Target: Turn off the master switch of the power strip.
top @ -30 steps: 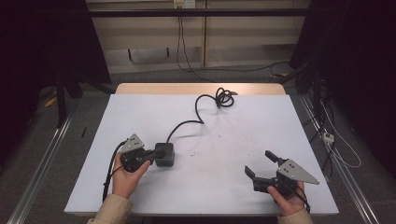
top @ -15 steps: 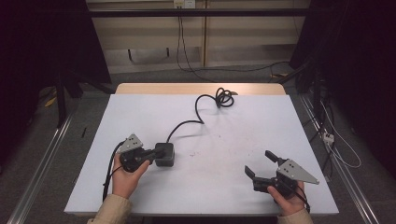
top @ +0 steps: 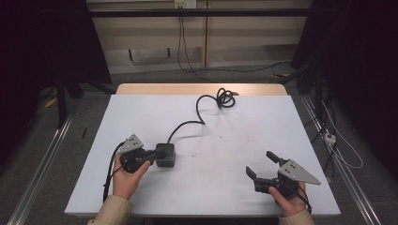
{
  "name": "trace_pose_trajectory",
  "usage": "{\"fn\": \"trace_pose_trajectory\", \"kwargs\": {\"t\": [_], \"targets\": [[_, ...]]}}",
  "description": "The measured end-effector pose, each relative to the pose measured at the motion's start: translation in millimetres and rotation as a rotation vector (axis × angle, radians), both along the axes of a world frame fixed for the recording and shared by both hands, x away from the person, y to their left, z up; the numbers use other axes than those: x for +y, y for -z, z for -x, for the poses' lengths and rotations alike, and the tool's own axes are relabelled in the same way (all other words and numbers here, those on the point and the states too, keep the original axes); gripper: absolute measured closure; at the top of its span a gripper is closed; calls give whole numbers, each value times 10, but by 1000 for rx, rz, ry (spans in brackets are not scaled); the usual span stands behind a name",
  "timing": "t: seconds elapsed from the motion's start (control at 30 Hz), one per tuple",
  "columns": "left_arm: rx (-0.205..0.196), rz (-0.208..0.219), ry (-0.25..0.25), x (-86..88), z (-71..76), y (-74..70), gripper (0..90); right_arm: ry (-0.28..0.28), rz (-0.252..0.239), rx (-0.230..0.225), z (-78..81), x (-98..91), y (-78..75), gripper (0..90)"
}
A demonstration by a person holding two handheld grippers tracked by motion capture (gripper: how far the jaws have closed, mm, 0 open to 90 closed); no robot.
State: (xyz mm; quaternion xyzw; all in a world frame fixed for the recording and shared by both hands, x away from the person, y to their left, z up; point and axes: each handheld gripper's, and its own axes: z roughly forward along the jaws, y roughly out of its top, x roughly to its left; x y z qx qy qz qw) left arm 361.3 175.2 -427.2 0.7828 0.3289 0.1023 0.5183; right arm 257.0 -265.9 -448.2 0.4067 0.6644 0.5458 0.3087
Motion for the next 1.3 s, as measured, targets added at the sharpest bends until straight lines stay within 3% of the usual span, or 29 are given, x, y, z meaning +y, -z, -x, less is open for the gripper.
{"fn": "trace_pose_trajectory", "kwargs": {"t": [0.2,0.57,0.63,0.8,1.3], "targets": [[8,25,5,6,5,-12,884,0,-4,2,1,-1,-3,61],[38,30,-17,16,5,-36,632,-5,-3,0,-15,3,-4,61],[52,28,-24,11,0,-37,528,-4,-5,0,-17,2,-5,61],[59,28,-26,5,2,-42,408,-3,-5,0,-18,-4,-1,61],[56,22,-18,43,22,-67,199,1,-6,1,-10,-12,-10,61]]}}
